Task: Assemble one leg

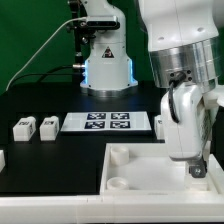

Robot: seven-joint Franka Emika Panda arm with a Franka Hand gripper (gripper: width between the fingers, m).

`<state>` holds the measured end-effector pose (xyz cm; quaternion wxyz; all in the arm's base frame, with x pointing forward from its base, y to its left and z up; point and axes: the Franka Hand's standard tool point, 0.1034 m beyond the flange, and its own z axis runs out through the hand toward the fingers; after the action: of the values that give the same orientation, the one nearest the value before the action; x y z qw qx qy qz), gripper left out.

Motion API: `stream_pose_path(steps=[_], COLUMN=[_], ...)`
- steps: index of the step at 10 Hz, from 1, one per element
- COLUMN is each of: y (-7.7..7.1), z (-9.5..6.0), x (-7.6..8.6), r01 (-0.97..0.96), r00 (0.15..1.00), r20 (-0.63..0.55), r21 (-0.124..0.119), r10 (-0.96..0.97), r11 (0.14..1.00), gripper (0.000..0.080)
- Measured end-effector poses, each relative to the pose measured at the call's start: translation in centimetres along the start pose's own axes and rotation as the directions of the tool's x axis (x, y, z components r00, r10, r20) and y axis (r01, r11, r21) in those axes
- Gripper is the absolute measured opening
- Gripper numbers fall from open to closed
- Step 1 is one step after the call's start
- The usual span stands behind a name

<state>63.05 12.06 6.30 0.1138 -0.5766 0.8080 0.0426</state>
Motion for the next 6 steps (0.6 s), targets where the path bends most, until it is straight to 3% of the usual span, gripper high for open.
stream_pose_path(steps=[3, 6], y=[0.8, 1.0], z=[-2.8, -4.5], x=[-1.2, -1.9], r01=[0.392, 0.685], r00=[0.920, 0.728], r20=[0.028, 0.041], r21=[-0.021, -0.008], r10=[-0.391, -0.684], r11=[0.920, 0.729], gripper=[0.0649, 0.0649])
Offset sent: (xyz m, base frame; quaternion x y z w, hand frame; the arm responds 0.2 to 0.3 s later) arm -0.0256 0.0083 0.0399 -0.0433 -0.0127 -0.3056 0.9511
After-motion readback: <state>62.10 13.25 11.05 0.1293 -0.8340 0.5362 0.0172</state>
